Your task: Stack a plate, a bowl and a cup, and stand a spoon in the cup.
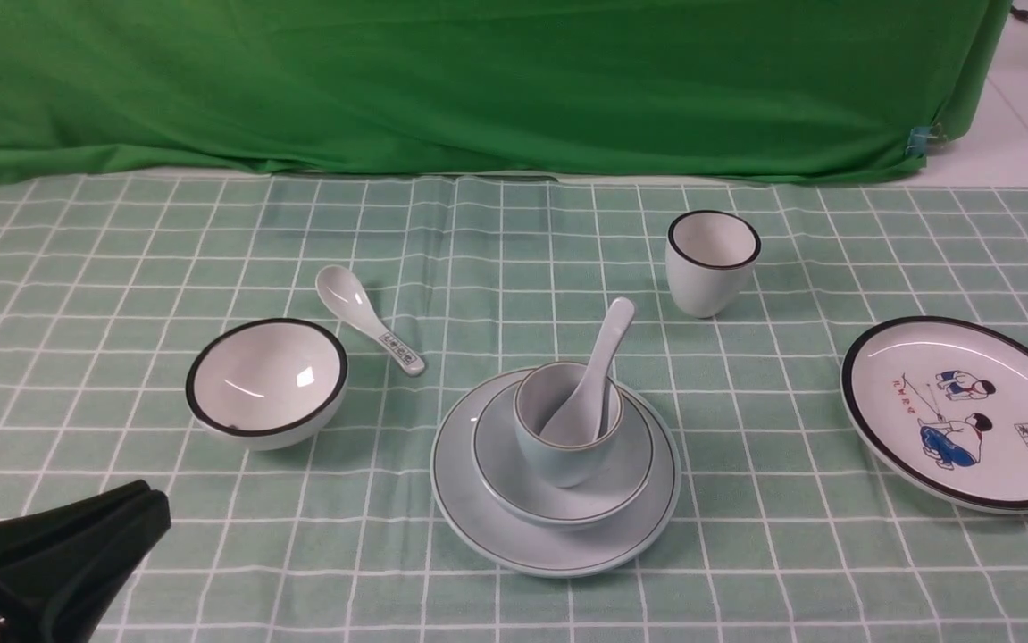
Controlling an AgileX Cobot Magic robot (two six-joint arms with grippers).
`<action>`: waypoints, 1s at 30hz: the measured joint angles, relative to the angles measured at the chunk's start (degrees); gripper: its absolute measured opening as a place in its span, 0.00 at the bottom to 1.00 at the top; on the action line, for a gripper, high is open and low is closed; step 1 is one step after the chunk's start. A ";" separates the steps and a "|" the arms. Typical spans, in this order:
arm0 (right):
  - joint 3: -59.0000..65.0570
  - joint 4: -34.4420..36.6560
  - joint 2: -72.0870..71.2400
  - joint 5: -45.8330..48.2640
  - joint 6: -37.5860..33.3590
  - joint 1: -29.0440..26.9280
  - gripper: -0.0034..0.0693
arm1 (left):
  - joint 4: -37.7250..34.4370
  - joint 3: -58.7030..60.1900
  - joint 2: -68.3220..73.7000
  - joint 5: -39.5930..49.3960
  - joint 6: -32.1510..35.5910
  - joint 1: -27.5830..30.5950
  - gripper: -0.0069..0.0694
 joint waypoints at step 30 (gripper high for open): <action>6.39 17.90 -8.97 5.15 -19.37 -4.71 0.07 | 0.00 0.00 -0.03 -0.09 0.06 0.00 0.11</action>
